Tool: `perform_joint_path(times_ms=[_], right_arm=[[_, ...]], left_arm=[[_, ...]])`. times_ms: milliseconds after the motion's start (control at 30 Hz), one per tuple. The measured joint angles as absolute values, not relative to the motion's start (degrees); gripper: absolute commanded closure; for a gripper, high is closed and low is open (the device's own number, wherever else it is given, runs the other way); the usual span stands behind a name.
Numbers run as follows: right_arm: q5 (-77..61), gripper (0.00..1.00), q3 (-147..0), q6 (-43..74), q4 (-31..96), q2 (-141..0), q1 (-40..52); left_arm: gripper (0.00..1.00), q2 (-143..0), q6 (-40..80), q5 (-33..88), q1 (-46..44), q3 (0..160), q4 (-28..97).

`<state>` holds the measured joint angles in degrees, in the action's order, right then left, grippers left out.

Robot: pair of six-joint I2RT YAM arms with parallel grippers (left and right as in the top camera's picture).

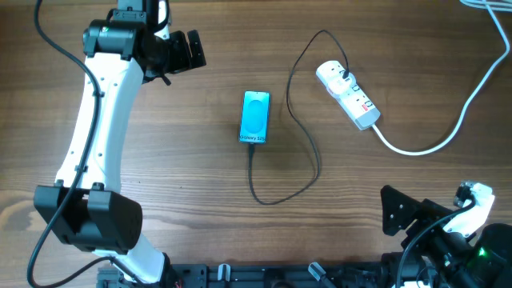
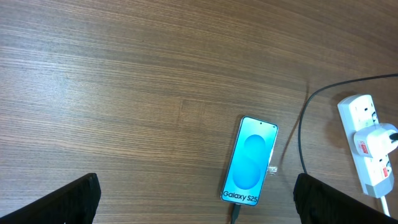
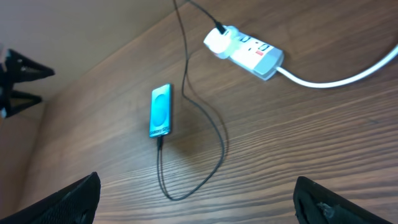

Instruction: Plug charger to phone and switch on socket

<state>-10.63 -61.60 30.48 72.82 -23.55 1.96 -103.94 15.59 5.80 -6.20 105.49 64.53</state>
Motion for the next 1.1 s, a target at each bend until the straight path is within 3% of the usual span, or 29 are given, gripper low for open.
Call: perform_joint_path(times_ms=[333,567,767,1100], right_arm=[[-5.30,0.00,-61.60,30.55,72.84,-23.55,1.96],[-3.92,0.00,-59.40,23.51,68.12,-23.53,1.96],[-3.92,0.00,-45.74,14.37,49.95,-22.22,1.96],[-11.20,0.00,-16.69,3.03,14.06,-6.17,-0.12]], left_arm=[[0.00,-103.94,15.59,5.80,-6.20,105.49,64.53],[0.00,-103.94,15.59,5.80,-6.20,105.49,64.53],[0.00,-103.94,15.59,5.80,-6.20,105.49,64.53],[0.00,-103.94,15.59,5.78,-6.20,105.49,64.53]])
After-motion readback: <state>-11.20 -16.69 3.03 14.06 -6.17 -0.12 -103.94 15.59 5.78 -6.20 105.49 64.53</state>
